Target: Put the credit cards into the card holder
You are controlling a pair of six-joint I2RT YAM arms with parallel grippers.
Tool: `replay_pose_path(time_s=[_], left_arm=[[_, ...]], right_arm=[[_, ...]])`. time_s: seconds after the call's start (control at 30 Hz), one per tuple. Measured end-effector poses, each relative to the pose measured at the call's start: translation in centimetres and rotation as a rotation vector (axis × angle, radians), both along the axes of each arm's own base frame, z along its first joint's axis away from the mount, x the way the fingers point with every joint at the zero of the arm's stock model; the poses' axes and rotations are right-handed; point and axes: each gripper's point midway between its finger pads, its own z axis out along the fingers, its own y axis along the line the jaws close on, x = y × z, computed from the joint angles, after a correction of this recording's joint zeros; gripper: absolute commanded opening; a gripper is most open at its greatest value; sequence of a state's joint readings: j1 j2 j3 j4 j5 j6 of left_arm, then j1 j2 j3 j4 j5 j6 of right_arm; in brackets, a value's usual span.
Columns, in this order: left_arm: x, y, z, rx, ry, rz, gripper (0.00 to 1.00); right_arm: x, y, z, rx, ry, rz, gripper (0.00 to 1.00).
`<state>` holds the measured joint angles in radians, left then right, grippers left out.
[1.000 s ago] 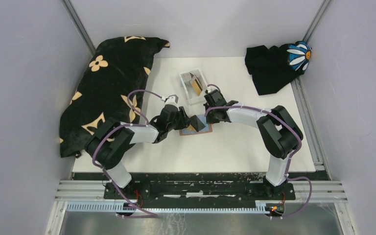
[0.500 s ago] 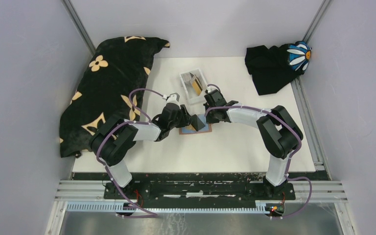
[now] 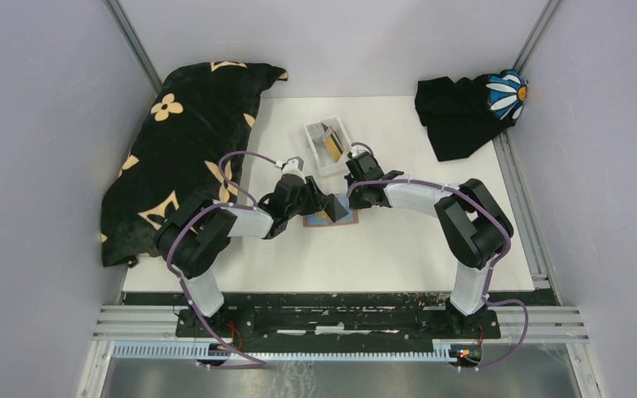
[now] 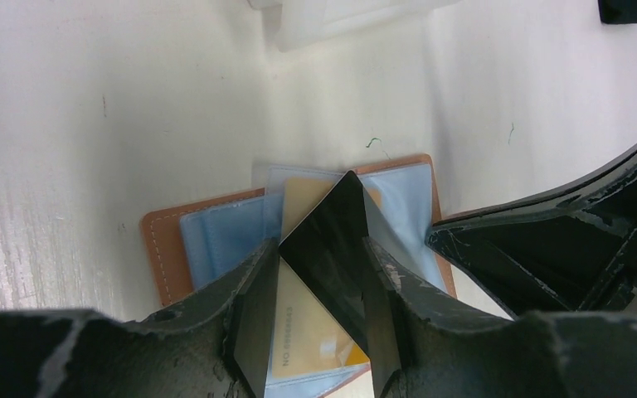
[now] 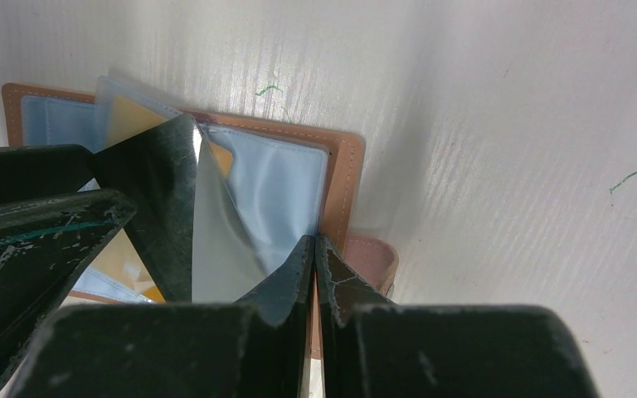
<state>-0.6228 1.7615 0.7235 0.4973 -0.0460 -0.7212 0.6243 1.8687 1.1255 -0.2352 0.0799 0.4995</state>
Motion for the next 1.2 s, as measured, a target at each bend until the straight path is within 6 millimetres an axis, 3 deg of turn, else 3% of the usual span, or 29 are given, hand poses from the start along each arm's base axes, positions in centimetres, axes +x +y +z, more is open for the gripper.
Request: replay_pose_path(time_s=[0.53,1.0,1.2], left_arm=[[-0.2,0.0,0.1,-0.066,0.0,0.019,0.43],[-0.5,-0.1,2.3,-0.089,-0.026,0.009,0.42],[-1.0,0.1,1.6,-0.072,0.005,0.003,0.44]], right_arm=[[0.0,0.0,0.0,0.0,0.0,0.0,0.08],[0.0,0.0,0.0,0.001,0.0,0.0,0.08],[0.0,0.0,0.0,0.001,0.001,0.001,0.08]])
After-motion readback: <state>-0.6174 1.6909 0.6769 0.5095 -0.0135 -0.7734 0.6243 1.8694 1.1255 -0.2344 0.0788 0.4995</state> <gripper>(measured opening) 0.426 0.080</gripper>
